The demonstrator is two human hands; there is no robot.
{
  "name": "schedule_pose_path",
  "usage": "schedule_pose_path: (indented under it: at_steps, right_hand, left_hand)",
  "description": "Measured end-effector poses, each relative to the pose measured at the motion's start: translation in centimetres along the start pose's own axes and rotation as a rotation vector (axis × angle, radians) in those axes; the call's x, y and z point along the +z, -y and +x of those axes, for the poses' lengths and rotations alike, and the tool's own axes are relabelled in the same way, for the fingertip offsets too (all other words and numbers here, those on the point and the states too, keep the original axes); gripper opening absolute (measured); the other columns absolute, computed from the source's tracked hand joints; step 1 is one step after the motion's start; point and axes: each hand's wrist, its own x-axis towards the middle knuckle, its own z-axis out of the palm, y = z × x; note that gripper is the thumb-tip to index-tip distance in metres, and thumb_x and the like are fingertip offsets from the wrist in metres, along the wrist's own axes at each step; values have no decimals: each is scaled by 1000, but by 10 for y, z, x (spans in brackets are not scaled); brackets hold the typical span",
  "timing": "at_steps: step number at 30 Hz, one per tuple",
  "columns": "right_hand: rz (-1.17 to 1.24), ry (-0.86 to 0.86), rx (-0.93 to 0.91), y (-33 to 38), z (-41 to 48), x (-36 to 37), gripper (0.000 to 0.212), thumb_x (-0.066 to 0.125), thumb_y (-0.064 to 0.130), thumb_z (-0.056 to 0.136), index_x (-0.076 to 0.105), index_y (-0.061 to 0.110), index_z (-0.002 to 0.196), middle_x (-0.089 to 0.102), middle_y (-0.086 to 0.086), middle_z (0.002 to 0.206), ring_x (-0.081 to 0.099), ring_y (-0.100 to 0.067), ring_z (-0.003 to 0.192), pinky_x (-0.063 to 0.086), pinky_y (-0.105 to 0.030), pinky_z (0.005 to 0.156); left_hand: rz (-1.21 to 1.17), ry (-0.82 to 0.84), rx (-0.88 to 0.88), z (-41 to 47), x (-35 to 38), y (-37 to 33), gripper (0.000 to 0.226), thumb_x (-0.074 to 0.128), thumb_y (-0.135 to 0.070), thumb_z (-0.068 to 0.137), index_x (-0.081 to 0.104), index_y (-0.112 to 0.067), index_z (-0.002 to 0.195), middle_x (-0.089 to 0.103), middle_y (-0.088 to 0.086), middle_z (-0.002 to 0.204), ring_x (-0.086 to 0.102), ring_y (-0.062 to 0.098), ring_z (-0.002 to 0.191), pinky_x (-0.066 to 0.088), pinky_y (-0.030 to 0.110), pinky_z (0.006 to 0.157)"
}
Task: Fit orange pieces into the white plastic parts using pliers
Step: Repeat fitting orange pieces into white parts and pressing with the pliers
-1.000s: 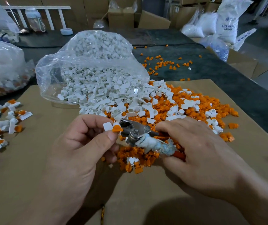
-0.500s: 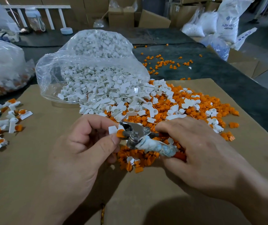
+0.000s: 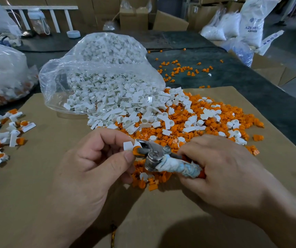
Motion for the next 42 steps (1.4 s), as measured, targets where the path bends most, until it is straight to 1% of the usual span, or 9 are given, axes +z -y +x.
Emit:
schedule_pose_path:
  at_steps: [8,14,21,24,28,32,34,38,42]
  right_hand:
    - [-3,-34,-21,1,-2,-2,42,24,61,77,52,29,71,50,12,65,48,-10,65,39,-28,58]
    - [-20,-139,-20,4,-4,3,32,37,54,80,51,28,65,48,11,59,46,-11,57,35,-26,49]
    - [-37,-116,72,-10,1,6,61,24,83,77,57,36,99,55,19,86,49,-11,82,42,-36,76]
    - [-128,-84,123,-12,5,10,66,18,85,74,53,37,102,52,17,89,45,-12,84,38,-36,80]
    - [-186,-70,118,-6,10,14,68,20,84,74,54,34,105,52,12,91,45,-14,87,36,-36,78]
    - [-181,-31,117,-2,12,15,76,13,82,74,49,34,120,53,10,108,45,-15,103,35,-38,91]
    - [-135,-88,89,1,10,12,72,18,77,80,51,31,124,54,9,112,46,-16,108,35,-38,94]
    - [22,-294,-113,14,6,8,37,47,53,88,62,24,104,62,8,97,57,-16,91,48,-38,79]
    - [55,-299,-257,24,4,9,16,57,30,91,67,18,94,65,4,85,61,-19,77,53,-41,68]
  left_hand:
    - [23,5,0,0,2,-4,26,76,-42,88,70,-23,104,73,0,82,72,12,69,58,28,56]
    - [34,-17,-6,0,9,-19,26,77,-51,82,72,-30,95,73,-2,77,70,9,66,57,26,56]
    - [59,-222,-186,2,9,-20,13,73,-16,70,73,-29,75,62,0,57,62,12,51,52,24,46]
    - [127,-158,-289,-4,13,-23,13,78,-16,75,71,-26,72,67,2,58,64,12,51,51,23,48]
    - [191,-71,-323,-10,21,-25,5,71,-27,68,67,-24,66,76,-1,74,71,18,60,51,33,58]
    - [62,-48,-368,-9,23,-25,20,75,-10,67,65,-22,55,78,6,84,75,22,70,54,20,54]
    - [31,-34,-375,-8,23,-27,10,76,-19,61,67,-21,58,77,9,76,74,21,64,54,19,53]
    - [-13,-17,-357,-10,24,-28,36,88,-41,48,73,-22,74,74,13,75,71,24,64,59,37,63]
    - [-73,20,-304,-10,29,-29,37,88,-34,49,74,-26,83,70,7,69,67,16,60,56,24,56]
